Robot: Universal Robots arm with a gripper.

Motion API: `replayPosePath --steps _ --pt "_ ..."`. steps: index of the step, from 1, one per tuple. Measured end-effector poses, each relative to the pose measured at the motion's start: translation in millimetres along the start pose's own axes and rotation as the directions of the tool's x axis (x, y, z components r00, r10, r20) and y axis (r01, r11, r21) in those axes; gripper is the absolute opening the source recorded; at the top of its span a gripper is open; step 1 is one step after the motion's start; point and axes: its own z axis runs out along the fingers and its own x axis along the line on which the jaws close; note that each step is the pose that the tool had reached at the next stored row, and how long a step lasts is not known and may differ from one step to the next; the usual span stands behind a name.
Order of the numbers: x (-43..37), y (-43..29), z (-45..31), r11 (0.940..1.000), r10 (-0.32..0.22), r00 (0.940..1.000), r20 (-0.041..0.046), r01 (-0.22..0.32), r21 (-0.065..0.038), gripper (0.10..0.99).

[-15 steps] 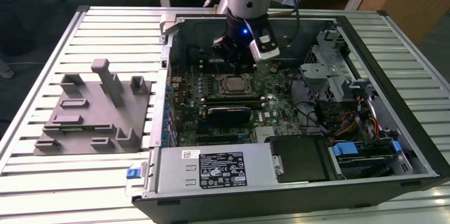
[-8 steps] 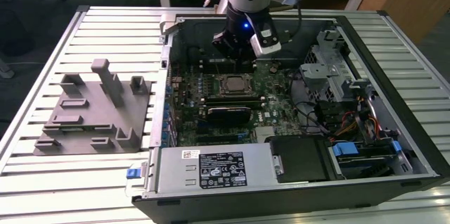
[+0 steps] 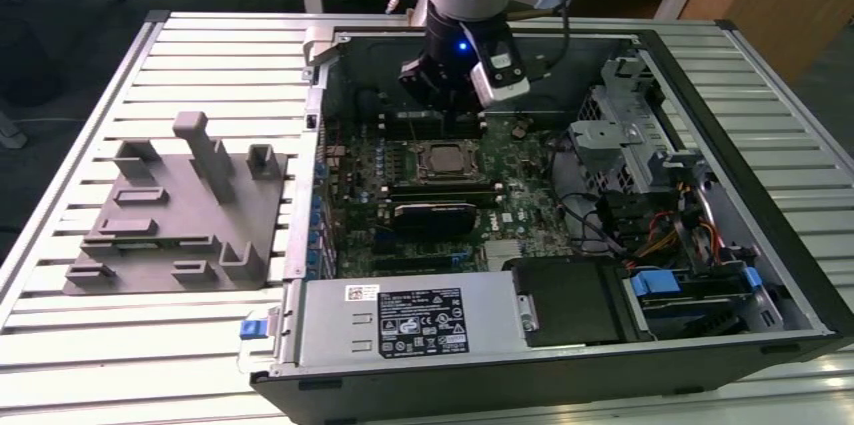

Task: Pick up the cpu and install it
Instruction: 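Close the cpu cover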

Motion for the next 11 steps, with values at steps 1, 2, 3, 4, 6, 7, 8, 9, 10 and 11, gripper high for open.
replayPosePath --steps 1,2,3,4,6,7,8,9,10,11 --pt "2.0 -0.3 0.1 1.0000 0.000 1.0000 0.0000 0.000 0.000 0.106" --pt "4.1 -0.6 0.1 1.0000 0.000 1.0000 0.0000 0.000 0.000 0.106" --pt "6.5 -1.0 0.2 1.0000 0.000 1.0000 0.0000 0.000 0.000 0.106" --pt "8.9 -1.3 0.3 1.0000 0.000 1.0000 0.0001 0.000 0.000 0.106" --pt "14.7 -2.2 0.4 1.0000 0.000 1.0000 0.0002 0.000 0.000 0.106" --pt "17.8 -2.6 0.5 1.0000 0.000 1.0000 0.0003 0.000 0.000 0.106" --pt "20.9 -3.1 0.6 1.0000 0.000 1.0000 0.0005 0.000 0.000 0.106" --pt "24.3 -3.6 0.7 1.0000 0.000 1.0000 0.0008 0.000 0.000 0.106" --pt "27.8 -4.1 0.7 1.0000 0.000 1.0000 0.0010 0.000 0.000 0.106" --pt "31.3 -4.6 0.8 1.0000 0.000 1.0000 0.0012 0.000 0.000 0.106"
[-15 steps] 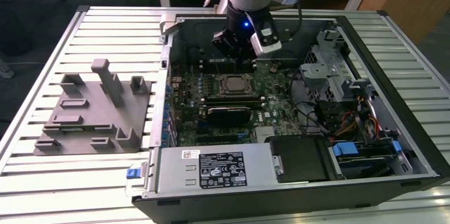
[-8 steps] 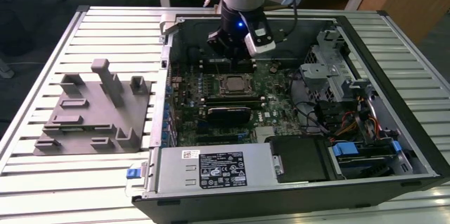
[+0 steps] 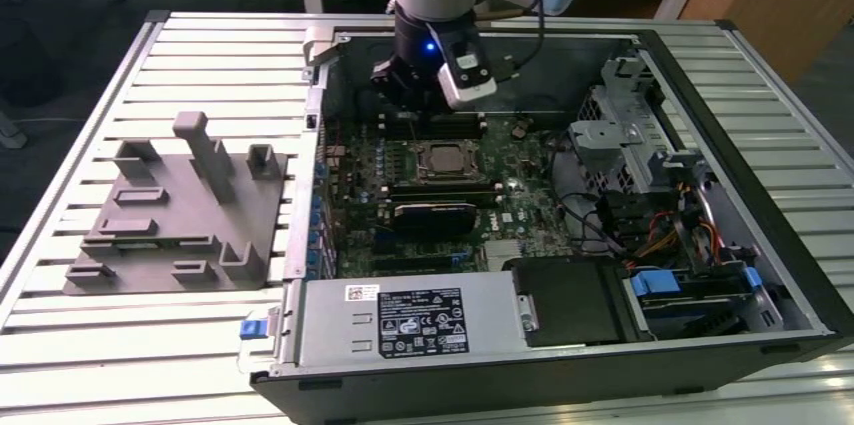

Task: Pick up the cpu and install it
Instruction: 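Close the cpu cover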

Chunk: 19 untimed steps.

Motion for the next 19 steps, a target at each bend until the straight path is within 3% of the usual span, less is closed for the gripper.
replayPosePath --steps 6,7,10,14,15,19 --pt "16.5 -2.6 0.4 1.0000 0.000 1.0000 0.0000 0.000 -0.004 0.106" --pt "17.4 -2.9 0.4 0.9999 0.000 1.0000 -0.0011 0.000 -0.011 0.106" --pt "20.2 -3.5 0.5 0.9989 0.000 1.0000 -0.0064 0.000 -0.047 0.106" --pt "27.9 -4.8 0.9 0.9980 0.000 1.0000 -0.0087 0.000 -0.063 0.106" --pt "29.4 -5.0 1.0 0.9974 -0.001 1.0000 -0.0099 0.000 -0.071 0.106" --pt "33.1 -5.8 1.2 0.9925 -0.002 0.9998 -0.0174 -0.001 -0.122 0.106"
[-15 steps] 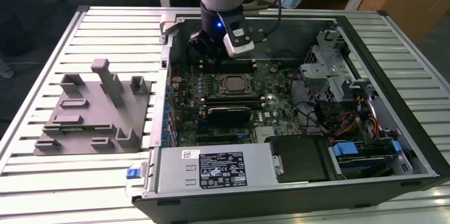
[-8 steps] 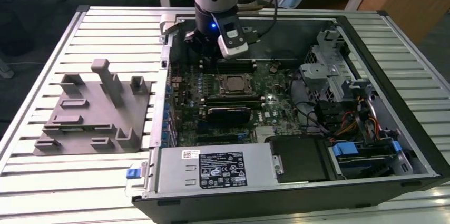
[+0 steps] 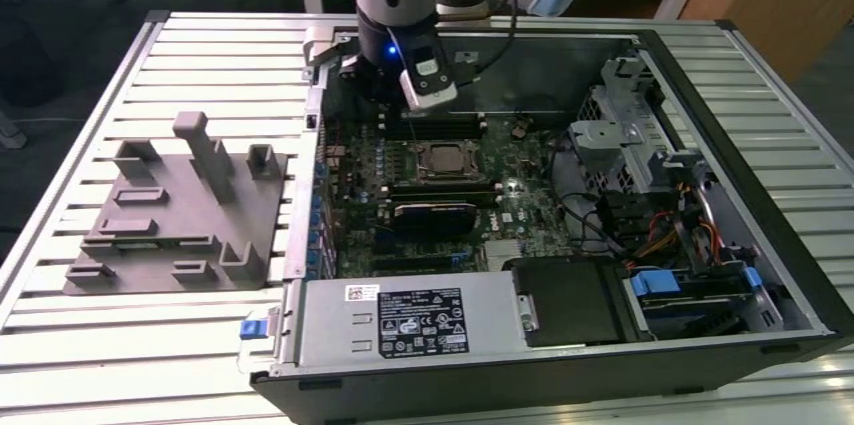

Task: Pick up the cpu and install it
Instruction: 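Close the cpu cover, then install the first cpu locking lever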

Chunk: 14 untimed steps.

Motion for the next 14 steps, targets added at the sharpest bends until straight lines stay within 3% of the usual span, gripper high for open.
replayPosePath --steps 6,7,10,14 --pt "1.7 -0.7 0.3 0.9945 -0.002 0.9999 -0.0155 0.001 -0.105 0.106" --pt "1.7 -0.7 0.3 0.9934 -0.002 0.9999 -0.0170 0.000 -0.115 0.106" --pt "1.0 -0.6 0.4 0.9933 -0.002 0.9998 -0.0172 0.000 -0.115 0.106" --pt "-8.3 0.7 0.4 0.9934 -0.002 0.9998 -0.0175 0.000 -0.115 0.106"
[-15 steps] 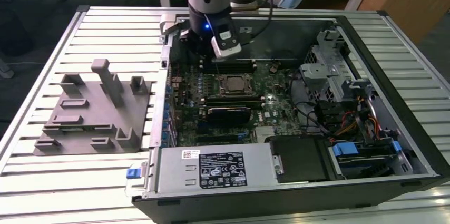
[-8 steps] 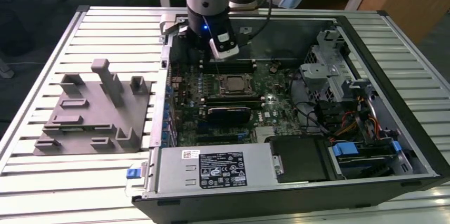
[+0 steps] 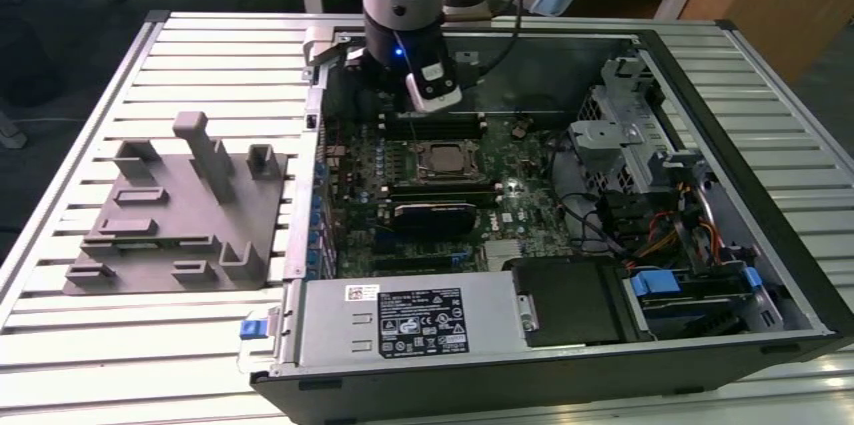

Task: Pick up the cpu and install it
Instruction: 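Install the first cpu locking lever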

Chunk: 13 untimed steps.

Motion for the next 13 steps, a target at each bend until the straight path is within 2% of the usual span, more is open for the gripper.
replayPosePath --steps 5,6,7,9,11,13 --pt "-21.3 3.1 0.0 1.0000 0.001 1.0000 -0.0040 -0.001 0.001 0.106" --pt "-34.4 5.0 0.0 1.0000 0.002 1.0000 -0.0072 -0.002 0.003 0.106" --pt "-51.5 7.5 0.0 1.0000 0.003 0.9999 -0.0099 -0.003 0.009 0.106" --pt "-56.0 8.1 -0.1 0.9999 0.004 0.9999 -0.0107 -0.004 0.011 0.106" --pt "-56.1 7.9 0.3 0.9999 0.004 0.9999 -0.0098 -0.004 0.012 0.106" --pt "-56.2 7.5 1.4 0.9998 0.003 1.0000 -0.0033 -0.003 0.019 0.106"
